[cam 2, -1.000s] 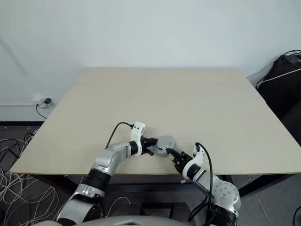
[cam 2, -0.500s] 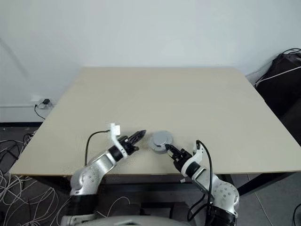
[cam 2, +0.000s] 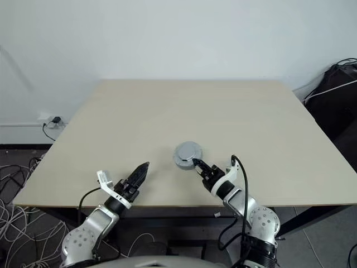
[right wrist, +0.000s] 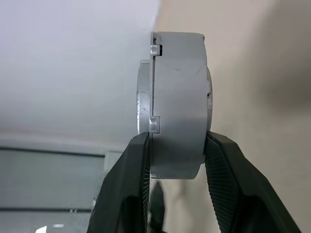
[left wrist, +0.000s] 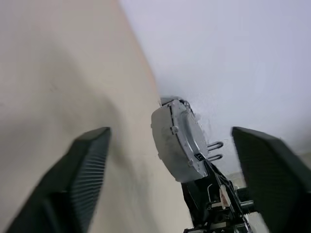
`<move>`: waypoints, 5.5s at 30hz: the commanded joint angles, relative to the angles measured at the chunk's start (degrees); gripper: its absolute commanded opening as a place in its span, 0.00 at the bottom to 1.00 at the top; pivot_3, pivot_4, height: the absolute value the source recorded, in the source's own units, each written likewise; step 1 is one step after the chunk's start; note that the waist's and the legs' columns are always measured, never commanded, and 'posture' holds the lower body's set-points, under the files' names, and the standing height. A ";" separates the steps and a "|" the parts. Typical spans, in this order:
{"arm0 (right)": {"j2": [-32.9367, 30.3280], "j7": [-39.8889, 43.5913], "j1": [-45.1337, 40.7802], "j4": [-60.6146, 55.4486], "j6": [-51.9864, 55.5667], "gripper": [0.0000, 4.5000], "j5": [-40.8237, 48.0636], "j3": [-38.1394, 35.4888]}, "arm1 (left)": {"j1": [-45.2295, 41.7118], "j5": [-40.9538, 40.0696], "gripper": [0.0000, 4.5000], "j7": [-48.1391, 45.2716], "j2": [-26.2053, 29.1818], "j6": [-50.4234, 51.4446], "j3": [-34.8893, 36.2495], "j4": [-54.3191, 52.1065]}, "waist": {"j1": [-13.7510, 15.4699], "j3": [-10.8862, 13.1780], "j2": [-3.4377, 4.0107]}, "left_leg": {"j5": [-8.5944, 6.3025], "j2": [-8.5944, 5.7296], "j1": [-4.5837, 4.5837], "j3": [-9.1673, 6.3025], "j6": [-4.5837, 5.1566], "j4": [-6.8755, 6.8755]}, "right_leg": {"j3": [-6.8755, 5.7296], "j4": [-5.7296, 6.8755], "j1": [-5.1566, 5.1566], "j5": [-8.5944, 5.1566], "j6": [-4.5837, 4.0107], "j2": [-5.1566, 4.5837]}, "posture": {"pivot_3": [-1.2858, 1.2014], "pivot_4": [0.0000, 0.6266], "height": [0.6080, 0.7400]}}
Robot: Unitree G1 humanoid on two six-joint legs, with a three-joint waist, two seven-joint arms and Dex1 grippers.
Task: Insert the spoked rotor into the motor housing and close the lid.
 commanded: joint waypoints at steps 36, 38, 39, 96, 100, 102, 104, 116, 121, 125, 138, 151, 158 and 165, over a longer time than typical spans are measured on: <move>-3.18 -4.56 2.18 -4.93 3.59 0.29 16.19 11.59 | -1.08 -15.82 1.00 -1.10 -4.38 -2.62 -9.39 7.41 | -0.51 0.05 -0.05 | 0.17 0.19 0.05 0.01 0.01 0.06 | 0.21 0.00 0.05 0.00 0.00 0.35 | 0.52 0.00 1.00; -3.60 -5.04 2.56 -5.03 3.59 0.29 17.04 12.26 | -1.14 -15.70 1.00 -0.65 -4.31 -2.74 -9.76 7.60 | -0.50 0.05 -0.06 | 0.13 0.19 0.05 0.01 0.07 0.06 | 0.21 -0.01 0.05 0.00 0.00 0.32 | 0.52 0.00 1.00; -3.75 -5.27 2.71 -5.02 3.51 0.29 17.38 12.55 | -1.15 -15.66 1.00 -0.56 -4.29 -2.80 -9.91 7.64 | -0.49 0.05 -0.06 | 0.11 0.19 0.05 0.01 0.09 0.06 | 0.21 -0.01 0.04 0.00 0.00 0.32 | 0.52 0.00 1.00; -27.27 13.65 10.73 -15.96 -46.80 1.00 -55.94 37.35 | -15.37 -6.87 0.48 10.47 -0.94 -22.03 1.48 17.54 | 0.97 0.68 -1.06 | 0.26 0.20 0.01 0.11 0.04 0.23 | 0.20 -0.05 0.32 0.06 0.11 0.65 | 0.52 0.00 1.00; -26.90 16.80 12.54 -13.89 -54.03 1.00 -59.20 37.85 | -19.13 -5.33 0.48 10.58 0.19 -21.73 3.67 21.36 | 0.93 0.79 -1.23 | 0.18 0.21 0.09 0.10 -0.28 0.27 | 0.21 -0.05 0.45 0.11 0.20 0.81 | 0.52 0.00 1.00; -26.44 17.52 13.60 -12.71 -57.03 1.00 -60.10 37.27 | -21.21 -4.96 0.48 10.47 0.78 -21.59 4.82 23.52 | 0.92 0.87 -1.33 | 0.18 0.22 0.20 0.08 -0.32 0.27 | 0.19 -0.06 0.59 0.11 0.21 0.84 | 0.52 0.00 1.00; -25.51 17.29 14.58 -11.67 -59.17 1.00 -60.75 36.44 | -23.70 -3.30 0.48 10.43 1.40 -22.22 5.53 26.58 | 0.81 0.96 -1.40 | 0.18 0.24 0.39 0.06 -0.35 0.27 | 0.17 -0.07 0.79 0.10 0.23 0.86 | 0.52 0.00 1.00; -22.43 16.51 16.46 -9.09 -62.20 1.00 -65.16 35.92 | -40.20 5.45 0.48 12.11 3.73 -29.42 11.02 45.31 | 0.52 1.03 -1.50 | 0.35 0.32 0.66 0.07 -0.66 0.19 | 0.19 0.00 0.96 0.15 0.28 0.93 | 0.52 0.00 1.00; -21.72 16.71 16.84 -9.18 -61.75 1.00 -65.45 35.46 | -45.52 9.04 0.48 12.62 5.21 -32.02 12.38 52.32 | 0.25 1.04 -1.50 | 0.40 0.33 0.68 0.07 -0.75 0.13 | 0.18 0.01 0.95 0.15 0.28 0.98 | 0.52 0.00 1.00; -21.53 16.77 16.90 -9.14 -61.55 1.00 -66.00 35.41 | -48.39 11.49 0.48 12.74 5.85 -33.46 13.06 56.85 | 0.12 1.04 -1.50 | 0.40 0.33 0.73 0.08 -0.76 0.10 | 0.18 0.01 0.97 0.15 0.27 0.98 | 0.52 0.00 1.00; -21.42 17.57 16.94 -9.22 -60.42 1.00 -66.33 35.94 | -53.20 18.20 0.48 18.28 6.74 -36.34 14.24 65.99 | -0.02 1.05 -1.52 | 0.43 0.35 0.79 0.08 -0.81 0.08 | 0.19 0.05 0.99 0.17 0.29 0.94 | 0.52 0.00 1.00; -20.78 18.35 15.68 -7.85 -59.22 1.00 -66.88 35.81 | -48.55 19.97 0.99 20.84 6.77 -34.47 14.62 62.46 | -0.33 0.95 -1.47 | 0.48 0.48 1.00 0.12 -0.90 0.09 | 0.30 0.15 1.07 0.25 0.18 0.78 | 0.52 0.00 1.00; -20.63 18.41 15.34 -7.62 -58.74 1.00 -66.71 35.63 | -39.67 21.11 0.99 21.52 6.34 -27.17 11.11 51.13 | -1.36 0.82 -1.60 | 0.46 0.49 1.07 0.16 -0.90 0.09 | 0.37 0.61 0.91 0.21 0.07 0.60 | 0.52 0.00 1.00; -20.26 18.68 15.45 -7.16 -58.71 1.00 -66.44 35.66 | -25.62 24.42 0.99 15.93 9.50 -16.25 1.99 33.98 | -1.44 0.51 -1.38 | 0.39 0.57 1.16 0.16 -0.88 0.08 | 0.33 0.78 0.87 0.01 -0.23 0.57 | 0.52 0.00 1.00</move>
